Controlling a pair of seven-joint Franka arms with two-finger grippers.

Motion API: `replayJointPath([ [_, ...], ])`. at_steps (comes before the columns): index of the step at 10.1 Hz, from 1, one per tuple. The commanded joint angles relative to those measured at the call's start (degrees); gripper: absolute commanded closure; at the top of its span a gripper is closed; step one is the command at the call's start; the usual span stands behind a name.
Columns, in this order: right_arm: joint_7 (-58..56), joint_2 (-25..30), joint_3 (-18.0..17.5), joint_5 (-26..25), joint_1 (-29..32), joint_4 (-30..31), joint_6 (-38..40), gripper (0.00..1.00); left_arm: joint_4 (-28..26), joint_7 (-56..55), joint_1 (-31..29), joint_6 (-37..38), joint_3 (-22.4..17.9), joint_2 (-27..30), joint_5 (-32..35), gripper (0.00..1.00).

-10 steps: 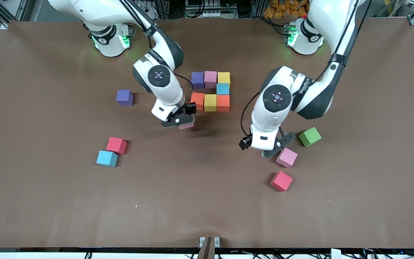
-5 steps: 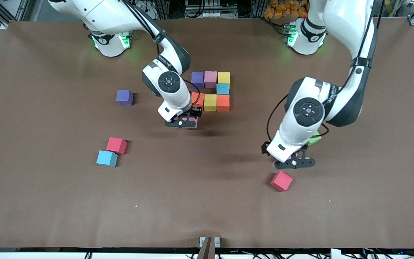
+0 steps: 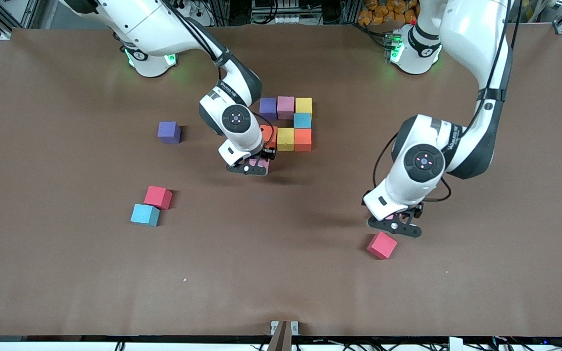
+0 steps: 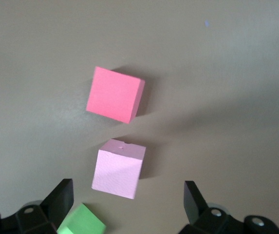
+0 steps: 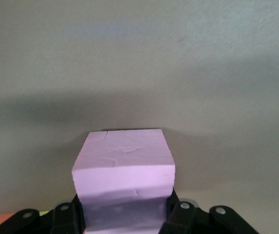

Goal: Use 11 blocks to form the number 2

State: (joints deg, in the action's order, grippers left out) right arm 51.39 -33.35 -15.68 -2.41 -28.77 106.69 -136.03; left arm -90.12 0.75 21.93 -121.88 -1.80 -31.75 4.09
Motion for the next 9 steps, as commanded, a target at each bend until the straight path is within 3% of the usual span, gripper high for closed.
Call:
replayJointPath([
  [1,1.8,-0.6,0.3,-0.2,-1.3,-1.5,0.7,0.64,-7.2,10.8,-1.4,-3.9,0.3,2.7,-2.2,0.00],
  [5,4.0,-0.9,0.2,-0.3,-2.0,-1.4,1.0,0.63,-11.3,14.8,-1.2,-11.2,0.6,2.1,-1.9,0.00],
  [9,4.7,-1.6,0.2,-0.8,-2.6,-1.4,0.6,0.63,-11.8,14.8,-1.5,-12.2,0.5,0.9,-0.7,0.00],
])
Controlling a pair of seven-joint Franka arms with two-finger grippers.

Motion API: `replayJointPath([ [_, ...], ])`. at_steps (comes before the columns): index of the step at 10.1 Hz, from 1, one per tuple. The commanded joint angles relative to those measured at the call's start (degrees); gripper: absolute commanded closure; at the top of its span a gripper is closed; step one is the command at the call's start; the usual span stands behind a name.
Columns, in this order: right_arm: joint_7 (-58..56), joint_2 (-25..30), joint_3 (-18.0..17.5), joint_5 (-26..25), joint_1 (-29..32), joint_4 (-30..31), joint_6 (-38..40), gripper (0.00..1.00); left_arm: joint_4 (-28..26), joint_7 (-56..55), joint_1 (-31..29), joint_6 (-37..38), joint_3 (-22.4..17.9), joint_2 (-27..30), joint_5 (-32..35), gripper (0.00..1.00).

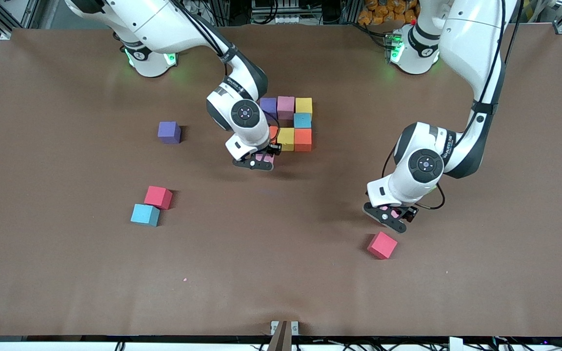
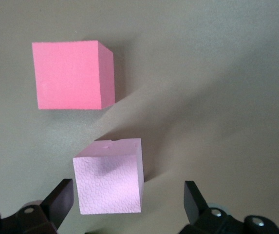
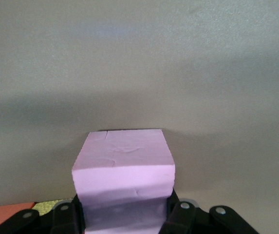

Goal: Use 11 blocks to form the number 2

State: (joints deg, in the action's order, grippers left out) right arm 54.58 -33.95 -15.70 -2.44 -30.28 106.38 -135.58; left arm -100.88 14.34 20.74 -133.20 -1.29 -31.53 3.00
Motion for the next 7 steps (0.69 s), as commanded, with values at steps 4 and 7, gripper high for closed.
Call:
replayJointPath([
  [4,2.6,-1.2,0.1,-0.7,-1.2,-1.1,0.1,0.63,-1.2,1.2,-1.5,-2.0,-0.1,-0.3,0.5,0.00],
  [7,2.6,-1.4,0.1,-0.8,-1.4,-1.0,0.1,0.63,-1.2,1.2,-2.3,-4.0,-0.1,-1.5,0.4,0.00],
])
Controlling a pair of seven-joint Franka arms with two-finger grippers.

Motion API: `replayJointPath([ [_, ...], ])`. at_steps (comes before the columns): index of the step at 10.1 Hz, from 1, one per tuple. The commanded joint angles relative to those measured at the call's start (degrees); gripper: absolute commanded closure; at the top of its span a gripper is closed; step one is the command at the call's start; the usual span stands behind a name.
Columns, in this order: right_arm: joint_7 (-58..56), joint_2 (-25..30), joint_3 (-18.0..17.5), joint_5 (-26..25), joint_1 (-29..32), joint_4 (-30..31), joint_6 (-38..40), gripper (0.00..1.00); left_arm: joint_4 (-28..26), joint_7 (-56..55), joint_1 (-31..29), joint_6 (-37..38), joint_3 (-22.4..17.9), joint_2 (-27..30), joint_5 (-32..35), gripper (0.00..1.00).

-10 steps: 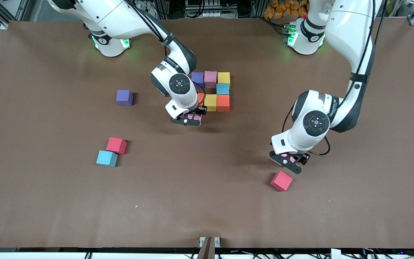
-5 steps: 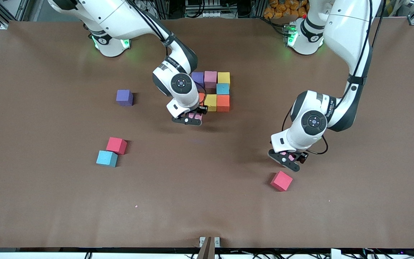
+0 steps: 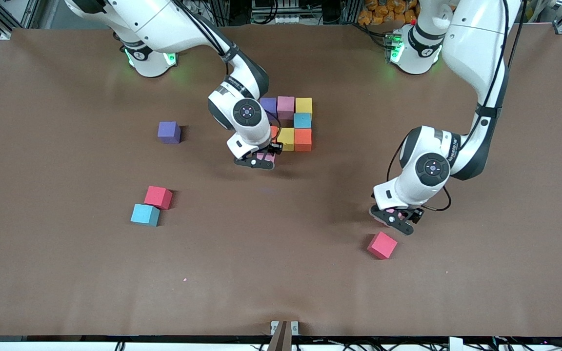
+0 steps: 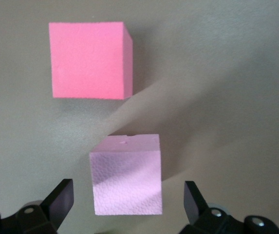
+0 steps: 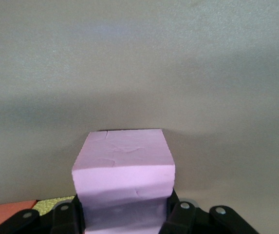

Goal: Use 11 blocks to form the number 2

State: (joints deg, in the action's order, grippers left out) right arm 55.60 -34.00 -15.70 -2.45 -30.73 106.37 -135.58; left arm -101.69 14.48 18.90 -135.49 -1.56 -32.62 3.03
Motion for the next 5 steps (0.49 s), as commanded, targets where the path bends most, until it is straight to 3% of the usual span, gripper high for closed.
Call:
replayJointPath([
  [1,1.8,-1.4,0.1,-0.8,-1.1,-1.0,0.0,0.54,-0.4,1.1,-0.6,-2.1,0.2,-0.8,0.4,0.00],
  [3,3.5,-1.8,0.1,-1.0,-1.1,-1.0,-0.1,0.17,-0.4,1.1,-0.7,-2.1,0.2,-1.2,0.4,0.00],
  [4,3.5,-1.8,0.1,-1.0,-1.2,-1.1,-0.2,0.04,-0.4,1.0,-0.7,-2.5,0.1,-1.4,0.4,0.00],
  [5,3.5,-1.8,0.1,-1.0,-1.2,-1.0,-0.2,0.02,-0.4,0.9,-0.6,-2.5,0.1,-1.7,0.4,0.00],
])
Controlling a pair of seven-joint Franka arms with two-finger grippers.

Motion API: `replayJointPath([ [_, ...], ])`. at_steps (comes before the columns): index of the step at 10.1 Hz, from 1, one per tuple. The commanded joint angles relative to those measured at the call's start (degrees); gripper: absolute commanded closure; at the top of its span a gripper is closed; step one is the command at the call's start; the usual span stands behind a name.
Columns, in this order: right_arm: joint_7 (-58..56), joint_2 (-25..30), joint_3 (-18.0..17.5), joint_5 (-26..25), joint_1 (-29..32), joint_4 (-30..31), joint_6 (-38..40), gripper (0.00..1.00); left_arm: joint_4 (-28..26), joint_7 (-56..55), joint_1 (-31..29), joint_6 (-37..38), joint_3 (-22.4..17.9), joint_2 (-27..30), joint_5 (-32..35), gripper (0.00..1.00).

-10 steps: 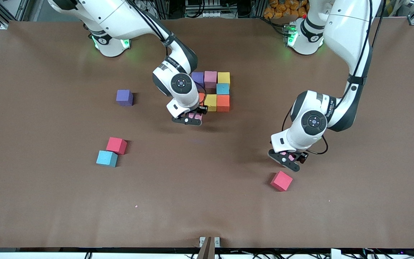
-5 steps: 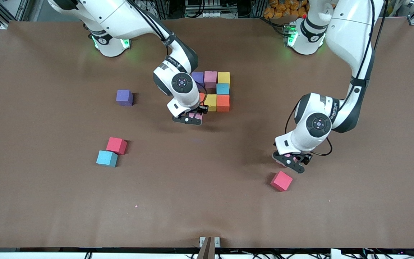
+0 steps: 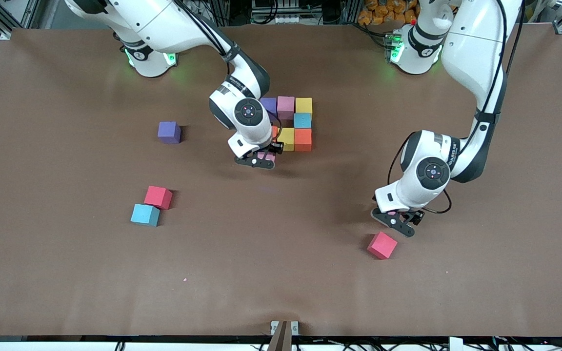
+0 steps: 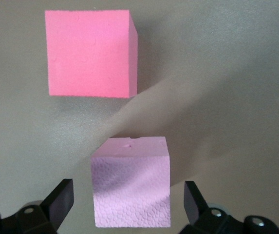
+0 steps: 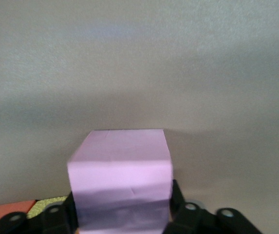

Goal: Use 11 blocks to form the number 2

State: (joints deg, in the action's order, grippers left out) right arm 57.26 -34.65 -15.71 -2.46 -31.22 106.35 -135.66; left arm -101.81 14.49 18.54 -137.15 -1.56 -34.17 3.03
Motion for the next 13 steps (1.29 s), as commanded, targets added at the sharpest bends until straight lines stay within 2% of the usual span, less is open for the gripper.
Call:
replayJointPath([
  [1,1.8,-1.1,0.2,-1.0,-0.7,-1.0,-0.1,0.02,-0.4,0.2,-0.3,-0.9,0.1,-0.2,0.4,0.00],
  [3,1.7,-0.9,0.2,-1.0,-0.9,-1.1,0.0,0.01,-0.3,0.0,-0.3,-1.1,0.1,-0.9,0.4,0.01],
  [4,1.6,-0.1,0.2,-1.0,-0.9,-1.1,0.4,0.00,-0.3,0.0,-0.3,-1.1,0.1,-0.9,0.4,0.10],
  [7,1.0,4.8,0.0,-0.9,-0.4,-1.1,2.7,0.00,0.0,0.0,-0.3,-1.4,0.1,-1.5,0.4,0.20],
  [10,-1.1,11.2,-0.2,-0.6,3.4,-1.1,5.5,0.00,0.2,-0.2,0.0,-3.4,0.1,-2.6,0.5,0.36],
  [11,-5.9,12.7,-0.2,-0.6,4.8,-0.9,7.8,0.00,0.2,-0.2,0.0,-3.4,0.1,-2.5,0.5,0.41],
  [13,-17.4,15.1,-0.1,-0.6,11.6,-0.7,13.0,0.00,0.4,-1.2,0.3,-3.3,0.3,-1.8,0.5,0.52],
])
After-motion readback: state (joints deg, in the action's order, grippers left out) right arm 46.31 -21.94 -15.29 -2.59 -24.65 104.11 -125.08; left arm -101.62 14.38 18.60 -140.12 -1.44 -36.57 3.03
